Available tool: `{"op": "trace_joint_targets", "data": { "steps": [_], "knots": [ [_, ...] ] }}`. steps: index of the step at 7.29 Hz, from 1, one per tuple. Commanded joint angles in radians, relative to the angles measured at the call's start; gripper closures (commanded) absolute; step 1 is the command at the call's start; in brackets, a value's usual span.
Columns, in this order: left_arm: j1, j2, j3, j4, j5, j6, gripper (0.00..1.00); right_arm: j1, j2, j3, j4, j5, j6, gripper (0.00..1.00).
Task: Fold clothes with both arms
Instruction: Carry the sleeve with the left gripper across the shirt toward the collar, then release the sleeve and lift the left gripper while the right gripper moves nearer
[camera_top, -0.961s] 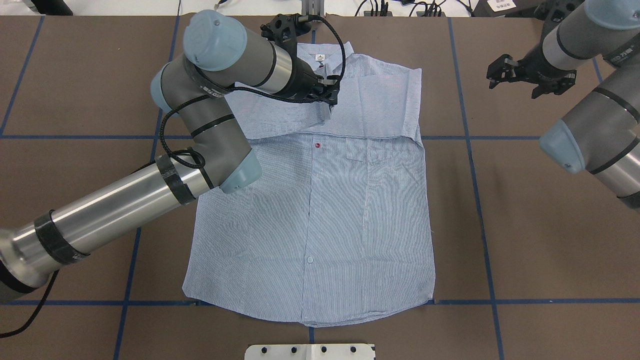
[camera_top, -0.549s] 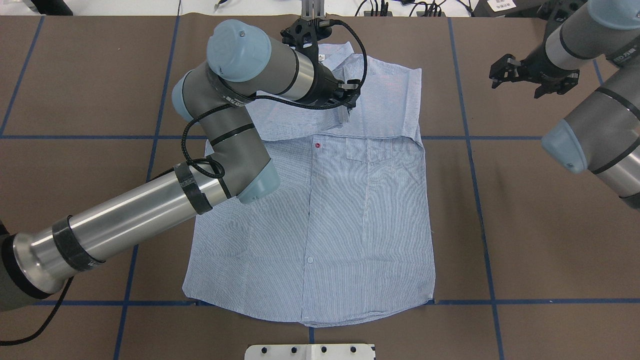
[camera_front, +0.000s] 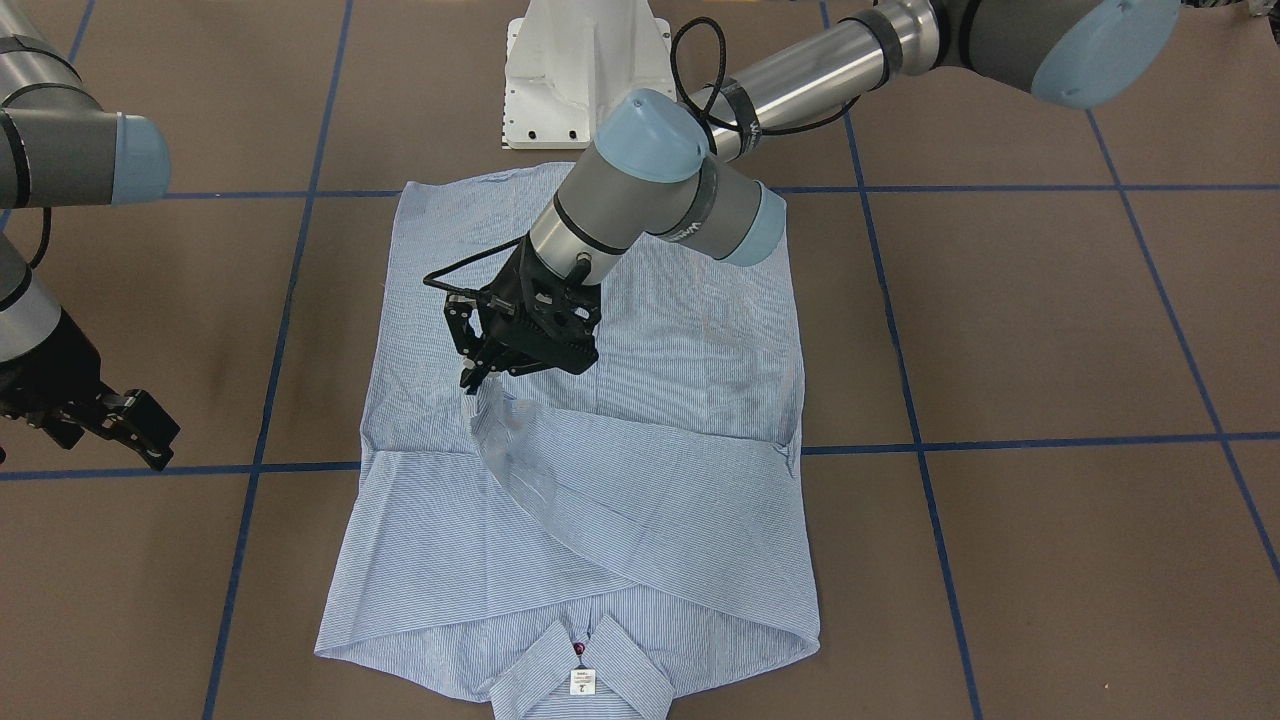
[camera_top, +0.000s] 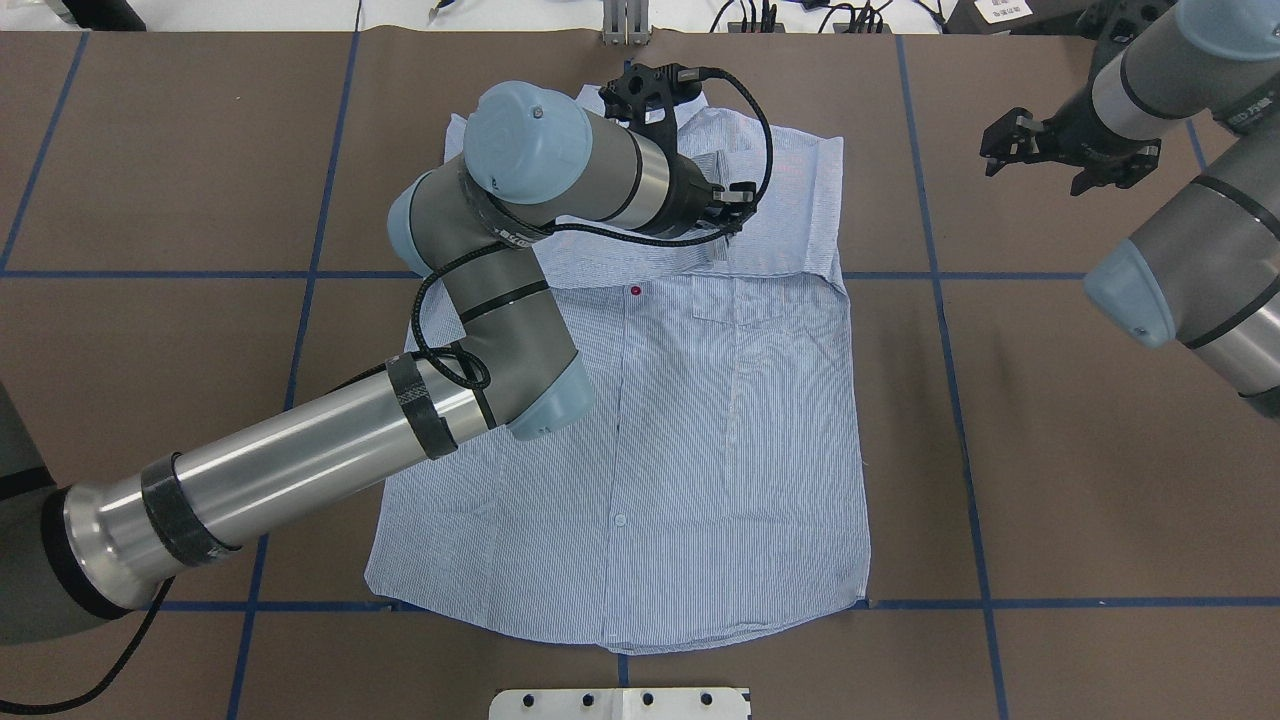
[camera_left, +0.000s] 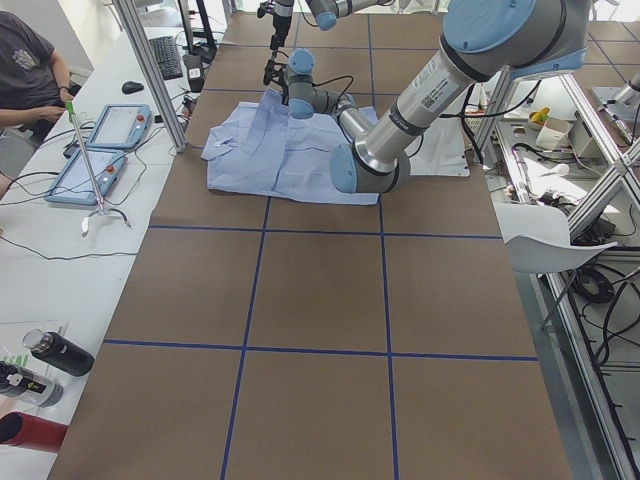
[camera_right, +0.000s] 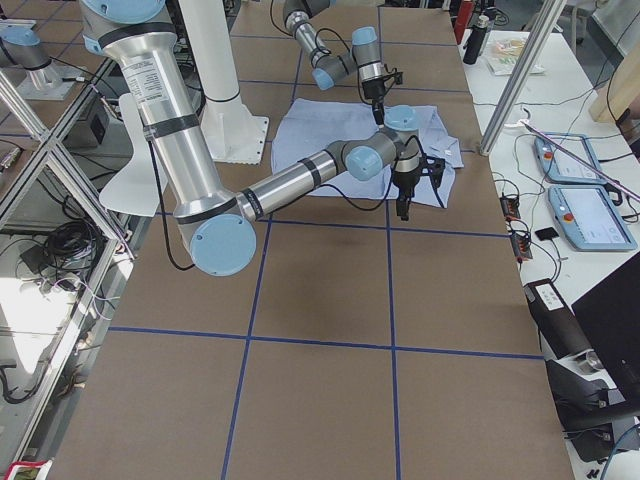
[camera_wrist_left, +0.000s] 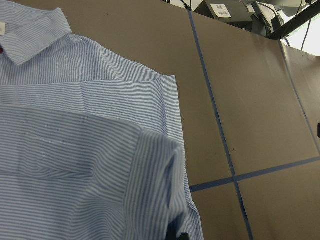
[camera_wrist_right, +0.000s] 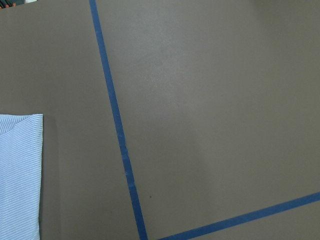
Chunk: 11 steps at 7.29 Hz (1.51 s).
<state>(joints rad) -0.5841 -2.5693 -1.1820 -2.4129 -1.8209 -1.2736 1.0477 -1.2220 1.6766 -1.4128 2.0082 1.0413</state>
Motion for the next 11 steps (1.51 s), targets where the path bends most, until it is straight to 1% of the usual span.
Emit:
{"op": "trace_joint_targets", "data": {
  "steps": [1, 2, 3, 4, 5, 6, 7, 8, 9, 10, 11],
  "knots": [
    [0.024, -0.014, 0.001, 0.0, 0.043, -0.013, 0.69, -0.002, -0.013, -0.001, 0.0, -0.003, 0.003, 0.01],
    [0.027, -0.044, 0.016, 0.002, 0.045, -0.062, 0.35, 0.0, -0.016, 0.0, 0.001, -0.002, 0.006, 0.01],
    [0.027, -0.061, 0.028, 0.003, 0.043, -0.069, 0.22, 0.0, -0.017, 0.014, 0.002, 0.0, 0.017, 0.01],
    [0.026, -0.087, 0.028, 0.018, 0.042, -0.075, 0.06, -0.002, -0.022, 0.025, 0.002, 0.006, 0.022, 0.0],
    [0.026, -0.097, -0.019, 0.126, 0.034, -0.091, 0.03, -0.003, -0.027, 0.053, 0.002, 0.01, 0.04, 0.0],
    [0.021, -0.069, -0.092, 0.174, 0.031, -0.087, 0.03, -0.061, -0.043, 0.11, 0.002, 0.0, 0.151, 0.0],
    [0.017, -0.011, -0.179, 0.196, 0.016, -0.084, 0.04, -0.14, -0.05, 0.17, 0.002, -0.034, 0.296, 0.0],
    [-0.002, 0.071, -0.3, 0.259, -0.026, -0.058, 0.06, -0.232, -0.062, 0.231, 0.002, -0.099, 0.404, 0.0],
    [-0.017, 0.175, -0.462, 0.343, -0.04, 0.015, 0.06, -0.341, -0.082, 0.302, -0.003, -0.202, 0.527, 0.0],
    [-0.026, 0.278, -0.595, 0.368, -0.04, 0.049, 0.06, -0.423, -0.109, 0.346, -0.009, -0.236, 0.654, 0.0],
    [-0.031, 0.352, -0.679, 0.368, -0.04, 0.06, 0.06, -0.496, -0.138, 0.377, -0.009, -0.282, 0.774, 0.0]
  ]
}}
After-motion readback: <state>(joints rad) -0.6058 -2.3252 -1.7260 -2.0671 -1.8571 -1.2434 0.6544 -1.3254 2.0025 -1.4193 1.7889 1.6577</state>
